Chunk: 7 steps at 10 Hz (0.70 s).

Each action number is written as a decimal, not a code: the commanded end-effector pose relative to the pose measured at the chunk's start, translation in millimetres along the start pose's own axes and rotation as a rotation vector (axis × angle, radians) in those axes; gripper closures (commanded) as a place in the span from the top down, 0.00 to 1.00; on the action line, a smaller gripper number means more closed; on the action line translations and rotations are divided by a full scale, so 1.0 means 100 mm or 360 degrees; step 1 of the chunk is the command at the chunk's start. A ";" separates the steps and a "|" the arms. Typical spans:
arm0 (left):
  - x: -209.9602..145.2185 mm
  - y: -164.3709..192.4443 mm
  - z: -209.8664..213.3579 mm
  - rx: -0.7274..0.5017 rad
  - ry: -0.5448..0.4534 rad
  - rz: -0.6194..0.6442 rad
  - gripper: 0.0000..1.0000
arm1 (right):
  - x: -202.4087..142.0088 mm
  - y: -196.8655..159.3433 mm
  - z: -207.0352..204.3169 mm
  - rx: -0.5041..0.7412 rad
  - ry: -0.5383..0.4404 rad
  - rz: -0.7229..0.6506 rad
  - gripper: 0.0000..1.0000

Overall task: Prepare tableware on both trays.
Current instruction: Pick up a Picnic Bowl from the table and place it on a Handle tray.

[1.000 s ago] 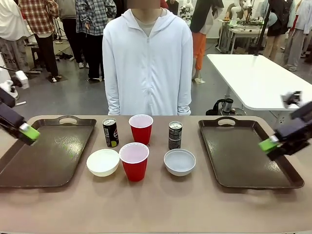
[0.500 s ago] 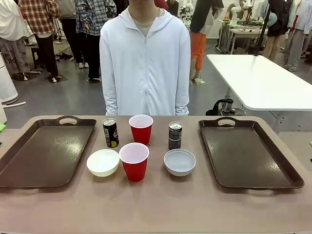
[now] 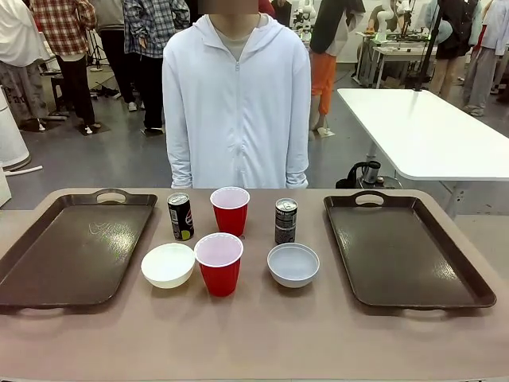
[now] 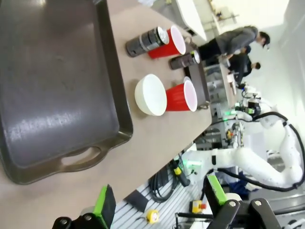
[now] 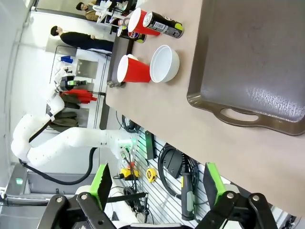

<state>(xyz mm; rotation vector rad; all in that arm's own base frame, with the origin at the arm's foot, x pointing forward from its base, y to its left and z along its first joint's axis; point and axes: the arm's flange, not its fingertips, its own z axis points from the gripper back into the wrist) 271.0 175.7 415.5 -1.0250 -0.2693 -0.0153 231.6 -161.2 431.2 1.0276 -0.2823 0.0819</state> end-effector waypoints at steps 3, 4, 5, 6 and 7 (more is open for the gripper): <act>-0.15 0.03 0.14 0.0037 -0.0032 -0.0024 1.00 | 0.04 0.01 0.09 0.0024 -0.0017 0.0020 1.00; -0.11 -0.03 0.10 0.0089 -0.0005 -0.0031 1.00 | 0.07 0.02 0.07 0.0021 0.0009 0.0027 1.00; -0.09 -0.06 0.07 0.0125 0.0024 -0.0056 1.00 | 0.00 0.02 0.07 -0.0006 -0.0012 -0.0001 1.00; -0.11 0.01 0.15 0.0020 -0.0046 0.0008 1.00 | 0.00 0.02 0.07 -0.0006 -0.0012 -0.0001 1.00; -0.11 0.01 0.15 0.0020 -0.0046 0.0008 1.00 | 0.00 0.02 0.07 -0.0006 -0.0012 -0.0001 1.00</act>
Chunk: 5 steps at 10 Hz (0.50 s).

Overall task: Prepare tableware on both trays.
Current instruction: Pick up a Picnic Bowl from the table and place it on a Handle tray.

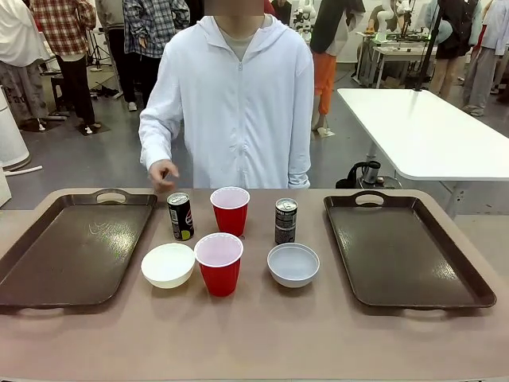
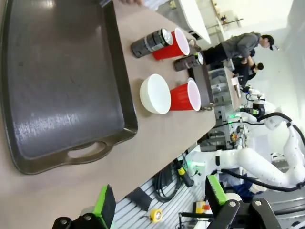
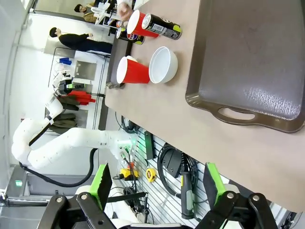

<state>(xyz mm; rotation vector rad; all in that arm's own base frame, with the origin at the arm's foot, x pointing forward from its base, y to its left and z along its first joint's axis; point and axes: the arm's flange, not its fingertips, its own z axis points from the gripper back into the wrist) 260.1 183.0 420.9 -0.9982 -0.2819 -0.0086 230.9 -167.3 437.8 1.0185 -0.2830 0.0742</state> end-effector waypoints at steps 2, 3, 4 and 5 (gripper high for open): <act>-0.03 0.03 0.04 -0.0023 -0.0026 0.0015 1.00 | -0.01 0.00 -0.01 0.0010 -0.0007 0.0007 1.00; -0.03 0.03 0.04 -0.0023 -0.0026 0.0015 1.00 | -0.01 0.00 -0.01 0.0010 -0.0007 0.0007 1.00; -0.03 0.03 0.04 -0.0023 -0.0026 0.0015 1.00 | -0.01 0.00 -0.01 0.0010 -0.0007 0.0007 1.00; -0.03 0.03 0.04 -0.0023 -0.0026 0.0015 1.00 | -0.01 0.00 -0.01 0.0010 -0.0007 0.0007 1.00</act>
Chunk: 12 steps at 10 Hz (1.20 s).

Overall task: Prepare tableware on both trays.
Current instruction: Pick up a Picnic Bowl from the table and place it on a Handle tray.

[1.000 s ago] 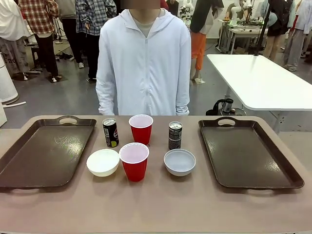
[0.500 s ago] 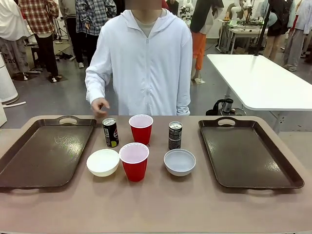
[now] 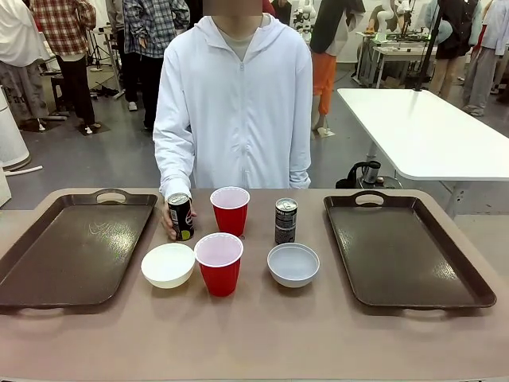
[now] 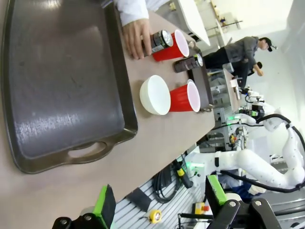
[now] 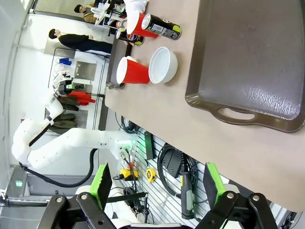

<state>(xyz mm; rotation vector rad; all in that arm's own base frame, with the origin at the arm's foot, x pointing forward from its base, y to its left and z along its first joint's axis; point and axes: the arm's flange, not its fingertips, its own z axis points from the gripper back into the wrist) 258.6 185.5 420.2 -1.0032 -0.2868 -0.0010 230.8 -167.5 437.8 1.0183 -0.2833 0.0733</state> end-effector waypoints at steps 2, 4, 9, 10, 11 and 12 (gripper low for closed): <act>-0.01 0.01 0.02 -0.0016 -0.0014 0.0007 1.00 | -0.01 0.00 -0.01 0.0011 -0.0006 0.0008 1.00; -0.01 0.01 0.02 -0.0016 -0.0014 0.0007 1.00 | 0.15 0.17 -0.04 -0.0075 0.0076 -0.0067 1.00; -0.01 0.01 0.02 -0.0016 -0.0014 0.0007 1.00 | 1.08 1.10 -0.87 -0.0518 0.0312 -0.0229 1.00; -0.01 0.01 0.02 -0.0016 -0.0014 0.0007 1.00 | 1.16 1.40 -1.25 -0.0681 0.0299 -0.0217 1.00; -0.01 0.01 0.02 -0.0016 -0.0014 0.0007 1.00 | 1.22 1.66 -1.57 -0.0847 0.0256 -0.0164 1.00; -0.01 0.01 0.02 -0.0016 -0.0014 0.0007 1.00 | 1.21 1.83 -1.91 -0.0969 0.0270 -0.0098 1.00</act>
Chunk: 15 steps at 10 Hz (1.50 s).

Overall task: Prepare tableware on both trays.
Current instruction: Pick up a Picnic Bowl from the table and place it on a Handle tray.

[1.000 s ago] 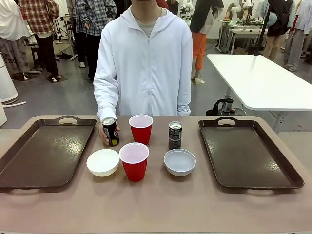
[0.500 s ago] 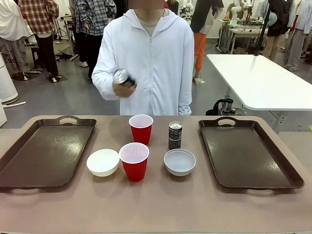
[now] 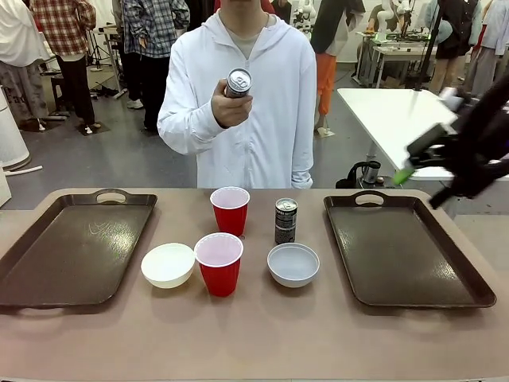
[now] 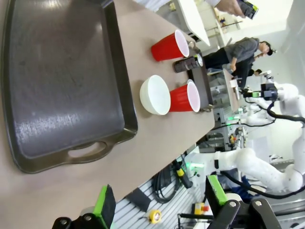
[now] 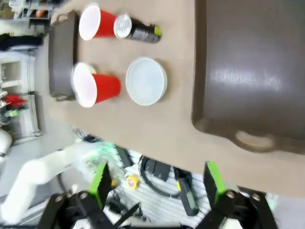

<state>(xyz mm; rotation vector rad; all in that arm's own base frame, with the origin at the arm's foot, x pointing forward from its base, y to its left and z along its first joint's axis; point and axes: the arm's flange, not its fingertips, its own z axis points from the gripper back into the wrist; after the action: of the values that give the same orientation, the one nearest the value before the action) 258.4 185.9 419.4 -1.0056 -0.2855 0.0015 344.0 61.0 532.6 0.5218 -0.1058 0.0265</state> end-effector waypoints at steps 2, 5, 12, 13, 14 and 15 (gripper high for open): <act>-0.01 0.01 0.02 -0.0013 -0.0013 0.0002 1.00 | 0.02 0.54 -0.69 -0.0391 0.0039 0.0042 1.00; -0.01 0.01 0.02 -0.0013 -0.0013 0.0002 1.00 | 0.06 0.58 -0.99 -0.0438 0.0097 0.0099 1.00; -0.01 0.01 0.02 -0.0013 -0.0013 0.0002 1.00 | 0.37 0.72 -1.75 -0.0742 -0.0052 -0.0026 1.00; -0.01 0.01 0.02 -0.0013 -0.0013 0.0002 1.00 | 0.44 0.78 -1.91 -0.0755 -0.0042 -0.0003 1.00; -0.01 0.01 0.02 -0.0013 -0.0013 0.0002 1.00 | 0.50 0.81 -2.05 -0.0744 -0.0034 0.0015 1.00; -0.01 0.01 0.02 -0.0013 -0.0013 0.0002 1.00 | 0.56 0.79 -2.20 -0.0753 -0.0022 0.0017 1.00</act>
<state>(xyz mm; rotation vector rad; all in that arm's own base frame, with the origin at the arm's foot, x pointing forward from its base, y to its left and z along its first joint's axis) 258.4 186.1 419.3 -1.0058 -0.2856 0.0022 399.7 229.8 390.7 0.0717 -0.1220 0.0275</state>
